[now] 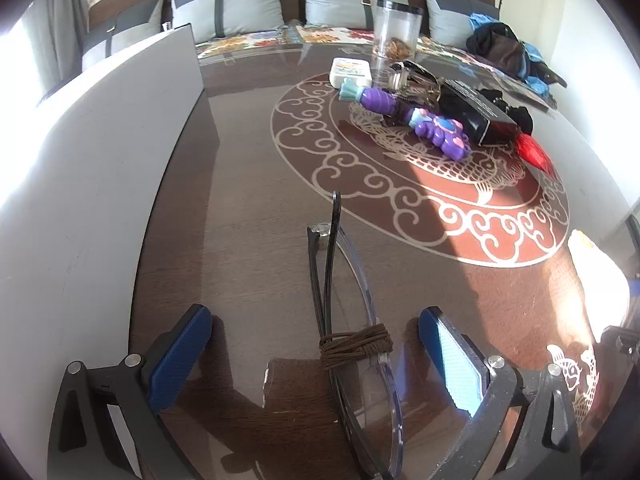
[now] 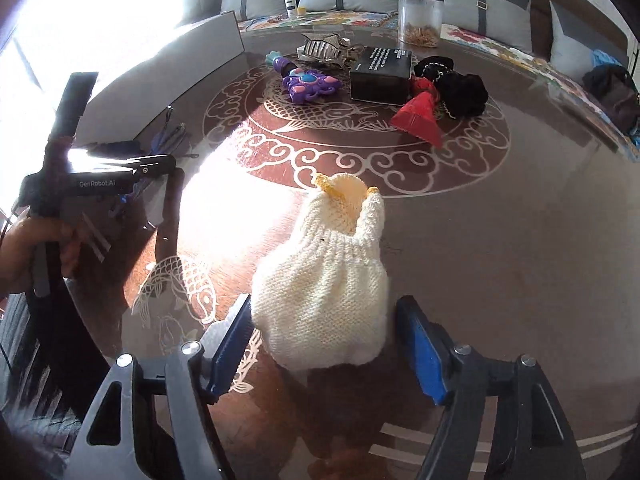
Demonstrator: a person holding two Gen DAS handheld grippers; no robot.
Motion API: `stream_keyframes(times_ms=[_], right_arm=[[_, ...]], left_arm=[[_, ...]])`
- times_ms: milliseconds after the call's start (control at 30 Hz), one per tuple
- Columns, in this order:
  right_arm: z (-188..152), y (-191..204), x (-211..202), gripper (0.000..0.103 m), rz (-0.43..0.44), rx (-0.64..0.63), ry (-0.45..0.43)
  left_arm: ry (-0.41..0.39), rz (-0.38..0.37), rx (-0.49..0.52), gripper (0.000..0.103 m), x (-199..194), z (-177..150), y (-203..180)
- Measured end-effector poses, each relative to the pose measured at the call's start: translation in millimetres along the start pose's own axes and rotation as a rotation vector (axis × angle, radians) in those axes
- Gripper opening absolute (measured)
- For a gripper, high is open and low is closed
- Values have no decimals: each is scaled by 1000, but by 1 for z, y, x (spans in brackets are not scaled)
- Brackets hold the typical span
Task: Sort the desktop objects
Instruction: 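Grasp the cream knitted pouch with the right tool and lift it, then drop the eyeglasses into the white bin with the left tool while the right tool drops the pouch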
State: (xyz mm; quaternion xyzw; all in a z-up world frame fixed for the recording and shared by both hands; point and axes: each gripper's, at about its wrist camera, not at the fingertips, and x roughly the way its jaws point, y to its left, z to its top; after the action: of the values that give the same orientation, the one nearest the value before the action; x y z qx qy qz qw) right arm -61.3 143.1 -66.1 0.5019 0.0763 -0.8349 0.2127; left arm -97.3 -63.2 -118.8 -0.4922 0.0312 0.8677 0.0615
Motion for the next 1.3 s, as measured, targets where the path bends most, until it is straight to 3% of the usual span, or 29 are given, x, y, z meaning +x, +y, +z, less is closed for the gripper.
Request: stream_keyframes(times_ms=[133,233,267,333,367,400,633,733,833,967,1033,1167,1300], right_arm=[[5,-4,-7,73,15,-3,41],[17,1,2,73,29,-12,48],[20,4,4,73,29,-16,42],[24,8,9,53,7,-16,47],[25,9,9,46,5,-6,61],[25,9,7,45,0,7,61],[30,10,-30,45,-24,13,5],[46,21,-40,45,-10,7,-30],[73,47,-49,45,39,-9,-74],[118,112,-58,45,135,-98,-143],[140,154,-59,45,202,-148,-163],[173,243,-54,45,333,-245,-184],[184,324,-33,45,429,-342,-143]], left_arm=[[69,-57,10,103,-2,3,4],[76,-28,4,98,0,6,-2],[61,4,16,89,-2,4,-6],[21,-6,27,35,-11,3,-13],[26,-13,28,31,-13,3,-15],[21,-40,24,29,-16,1,-15],[-117,-187,-109,29,-73,-13,-3],[-191,-240,-178,29,-113,-12,14],[-279,-247,-218,29,-159,-7,44],[-348,-184,-288,29,-205,-5,109],[-348,-106,-323,29,-213,-8,148],[-269,23,-414,28,-200,-24,224],[-167,108,-450,28,-171,-41,266]])
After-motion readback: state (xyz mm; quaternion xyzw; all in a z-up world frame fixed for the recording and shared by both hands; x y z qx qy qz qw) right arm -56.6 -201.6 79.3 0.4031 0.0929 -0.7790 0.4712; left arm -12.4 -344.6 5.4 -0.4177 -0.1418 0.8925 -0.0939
